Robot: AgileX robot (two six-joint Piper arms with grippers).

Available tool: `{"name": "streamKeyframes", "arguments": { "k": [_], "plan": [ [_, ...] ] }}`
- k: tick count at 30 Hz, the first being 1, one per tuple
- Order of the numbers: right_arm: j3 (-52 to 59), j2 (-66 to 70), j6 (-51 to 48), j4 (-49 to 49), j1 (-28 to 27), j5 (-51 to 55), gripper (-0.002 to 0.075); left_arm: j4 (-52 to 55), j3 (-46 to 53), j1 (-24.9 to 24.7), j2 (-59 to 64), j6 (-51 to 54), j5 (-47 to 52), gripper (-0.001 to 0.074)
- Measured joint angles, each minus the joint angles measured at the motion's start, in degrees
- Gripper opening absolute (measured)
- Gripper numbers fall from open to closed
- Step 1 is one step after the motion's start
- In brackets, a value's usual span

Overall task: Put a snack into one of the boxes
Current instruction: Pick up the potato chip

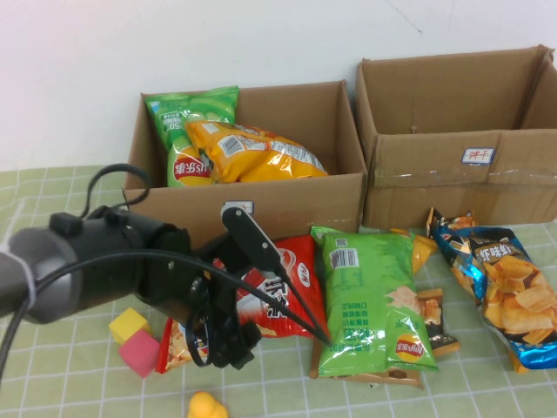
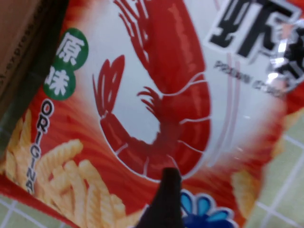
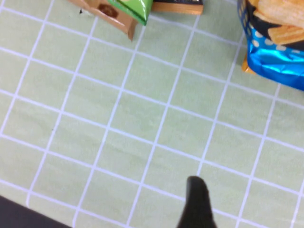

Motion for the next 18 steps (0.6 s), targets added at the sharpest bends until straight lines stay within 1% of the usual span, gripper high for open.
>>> {"name": "streamKeyframes", "arguments": {
  "k": [2,3,12,15,18],
  "plan": [
    [0.38,-0.26,0.0,0.0,0.0,-0.75,0.0472,0.94,0.0,0.0,1.24,0.1,-0.94,0.0661],
    [0.38,-0.36,-0.11,0.0,0.0,-1.22,0.0472,1.18,-0.03,0.0,1.75,0.12,-1.34,0.067],
    [0.38,-0.48,-0.13,0.0,0.0,-2.36,0.0472,6.56,-0.49,-1.35,7.13,0.33,-8.18,0.0675],
    [0.38,-0.48,-0.17,0.0,0.0,-2.36,0.0472,7.99,-0.49,-1.35,8.24,0.33,-9.95,0.0641],
    [0.38,-0.48,-0.17,0.0,0.0,-2.49,0.0472,9.1,-0.59,-1.35,8.35,0.33,-10.59,0.054]
  ]
}}
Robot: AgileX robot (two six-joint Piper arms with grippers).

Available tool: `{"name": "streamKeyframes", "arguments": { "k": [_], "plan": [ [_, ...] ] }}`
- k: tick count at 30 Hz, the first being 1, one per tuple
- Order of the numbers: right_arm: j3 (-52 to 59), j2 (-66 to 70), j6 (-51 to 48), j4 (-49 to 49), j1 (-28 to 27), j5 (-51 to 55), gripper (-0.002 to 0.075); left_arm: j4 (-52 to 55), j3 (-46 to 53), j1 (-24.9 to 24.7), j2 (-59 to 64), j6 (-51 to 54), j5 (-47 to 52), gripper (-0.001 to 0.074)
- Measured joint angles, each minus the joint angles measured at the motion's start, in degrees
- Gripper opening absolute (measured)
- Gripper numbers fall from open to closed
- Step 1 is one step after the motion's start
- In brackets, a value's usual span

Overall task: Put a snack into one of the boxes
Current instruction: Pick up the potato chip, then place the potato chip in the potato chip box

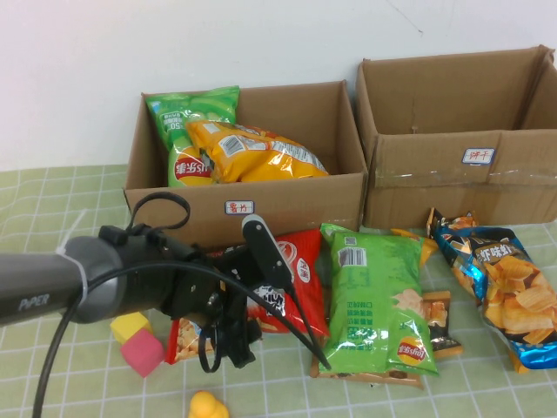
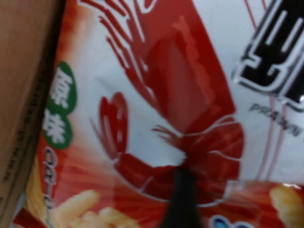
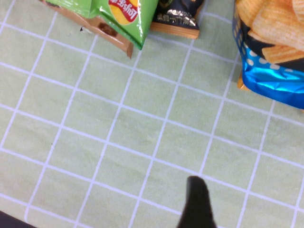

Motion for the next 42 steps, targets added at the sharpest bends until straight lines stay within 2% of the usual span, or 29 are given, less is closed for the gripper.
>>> {"name": "streamKeyframes", "arguments": {
  "k": [2,5,7,8,11,15,18,30,36,42],
  "plan": [
    [0.0,0.0,0.0,0.0,0.0,-0.1,0.0472,0.33,0.0,0.0,0.0,0.0,-0.25,0.0425],
    [0.0,0.0,0.0,0.0,0.0,-0.47,0.0472,0.58,-0.48,0.0,0.0,0.0,-0.38,0.0212],
    [0.0,0.0,0.0,0.0,0.0,-0.85,0.0472,0.58,-0.58,0.0,-0.47,-0.25,-0.38,0.0121],
    [0.0,0.0,0.0,0.0,0.0,-0.95,0.0472,0.58,-0.58,0.0,-0.68,-0.73,-0.38,0.0104],
    [0.0,0.0,0.0,0.0,0.0,-1.06,0.0472,0.58,-0.58,0.0,-1.57,-1.47,0.77,0.01],
    [0.0,0.0,0.0,0.0,0.0,-1.17,0.0472,0.45,-0.58,0.0,-4.0,-1.8,3.82,0.0041],
    [0.0,0.0,0.0,0.0,0.0,-1.3,0.0471,-0.4,-0.36,-0.11,-6.94,-2.76,7.03,0.0024],
    [0.0,0.0,0.0,0.0,0.0,-1.5,0.0471,-7.38,-0.63,-0.53,-26.03,-5.73,9.39,0.0016],
    [0.0,0.0,0.0,-0.1,0.0,-1.98,0.0471,-8.44,-10.38,-0.53,-27.91,-6.06,11.25,0.0016],
    [0.0,0.0,0.0,-0.1,0.0,-2.1,0.0471,-0.93,-23.43,-0.53,-23.62,-6.94,12.2,0.0016]
  ]
}}
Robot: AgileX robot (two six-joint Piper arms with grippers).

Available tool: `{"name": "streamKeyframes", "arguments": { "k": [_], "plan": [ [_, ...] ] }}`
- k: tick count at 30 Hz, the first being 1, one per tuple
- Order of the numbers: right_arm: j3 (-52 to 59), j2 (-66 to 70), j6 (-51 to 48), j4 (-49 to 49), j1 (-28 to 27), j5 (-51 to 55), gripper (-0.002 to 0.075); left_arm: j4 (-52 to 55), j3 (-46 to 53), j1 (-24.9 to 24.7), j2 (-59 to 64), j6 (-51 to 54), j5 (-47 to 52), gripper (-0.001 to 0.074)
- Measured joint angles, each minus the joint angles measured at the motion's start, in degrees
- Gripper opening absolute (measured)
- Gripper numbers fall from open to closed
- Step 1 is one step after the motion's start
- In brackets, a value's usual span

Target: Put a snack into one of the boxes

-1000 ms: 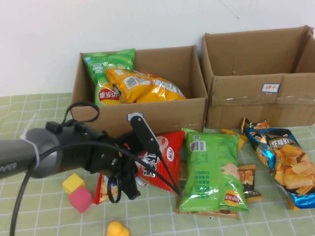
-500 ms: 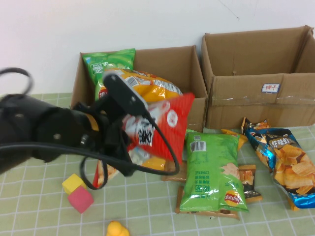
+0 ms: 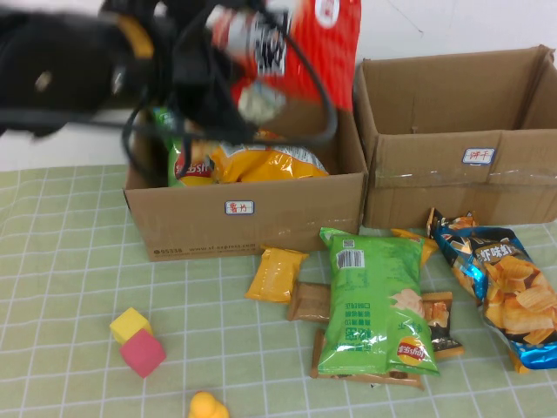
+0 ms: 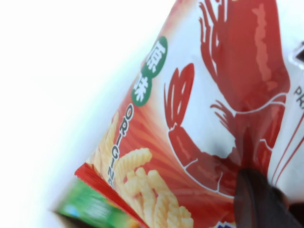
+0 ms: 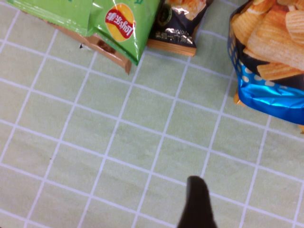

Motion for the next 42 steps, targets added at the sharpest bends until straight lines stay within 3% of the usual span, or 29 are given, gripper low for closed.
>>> {"name": "streamKeyframes", "arguments": {
  "k": [9,12,14,19,22,25,30,32,38,42],
  "plan": [
    [0.0,0.0,0.0,0.1,0.0,-0.12,0.0471,22.33,-11.29,0.0,17.02,-2.26,1.05,0.0015],
    [0.0,0.0,0.0,0.1,0.0,-0.12,0.0471,32.94,-11.4,0.0,22.45,-9.6,-1.79,0.0025],
    [0.0,0.0,0.0,0.1,0.0,-0.12,0.0471,39.94,-11.56,0.0,25.25,-16.06,-3.2,0.0076],
    [0.51,0.0,0.0,0.1,0.0,-0.12,0.0471,52.12,-12.44,0.0,28.23,-33.79,-3.22,0.0377],
    [0.85,0.0,0.0,0.21,0.0,-0.12,0.0471,56.69,-13.21,0.0,28.11,-43.56,0.49,0.0446],
    [0.85,0.0,0.0,0.2,0.0,-0.12,0.0471,57.38,-14.34,0.0,26.58,-48.32,5.96,0.0388],
    [0.85,0.0,0.0,0.42,0.0,-0.96,0.0439,51.15,-14.48,0.0,19.66,-49.09,10.48,0.0124],
    [0.85,-0.13,0.0,0.53,0.0,-1.22,0.0398,45.72,-14.71,0.0,15.57,-46.82,10.31,0.0052],
    [0.89,-2.21,-0.23,0.62,0.0,-1.22,0.01,20.41,-14.8,0.0,4.16,-31.48,10.17,0.0004],
    [0.89,-5.08,-3.24,2.17,0.0,-0.98,0.0018,5.34,-12.42,0.0,-2.69,-17.94,13.55,0.0]
  ]
}}
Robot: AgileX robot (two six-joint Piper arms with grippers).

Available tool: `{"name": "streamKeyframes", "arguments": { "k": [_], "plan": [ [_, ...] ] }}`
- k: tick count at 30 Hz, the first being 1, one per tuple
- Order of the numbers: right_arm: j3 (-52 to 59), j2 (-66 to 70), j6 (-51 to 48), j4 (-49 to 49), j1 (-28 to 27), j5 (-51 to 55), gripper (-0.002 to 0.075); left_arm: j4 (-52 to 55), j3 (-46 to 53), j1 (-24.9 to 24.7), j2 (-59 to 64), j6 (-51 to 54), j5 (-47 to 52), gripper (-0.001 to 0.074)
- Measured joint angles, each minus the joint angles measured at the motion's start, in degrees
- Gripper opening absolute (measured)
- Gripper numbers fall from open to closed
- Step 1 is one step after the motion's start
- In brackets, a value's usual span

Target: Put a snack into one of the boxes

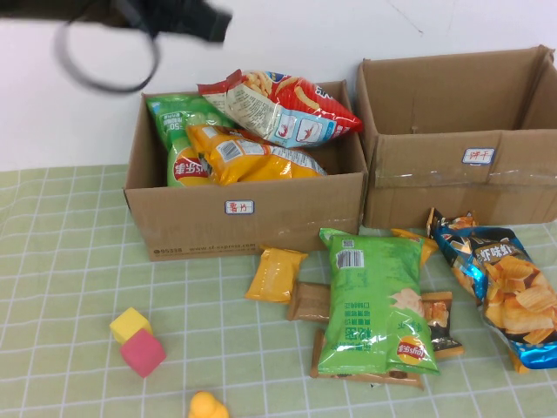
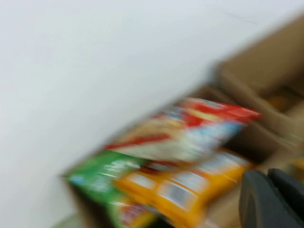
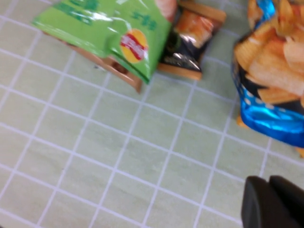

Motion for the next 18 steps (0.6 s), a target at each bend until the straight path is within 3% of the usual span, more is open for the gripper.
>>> {"name": "streamKeyframes", "arguments": {
  "k": [5,18],
  "plan": [
    [0.0,-3.59,-9.1,5.22,0.0,1.17,0.0001,-13.52,13.21,0.0,-11.64,10.7,-1.54,0.0],
    [0.0,-4.68,-22.16,24.41,0.0,2.4,-0.0002,-16.79,53.09,0.0,-42.14,14.57,-23.17,-0.0001]
  ]
}}
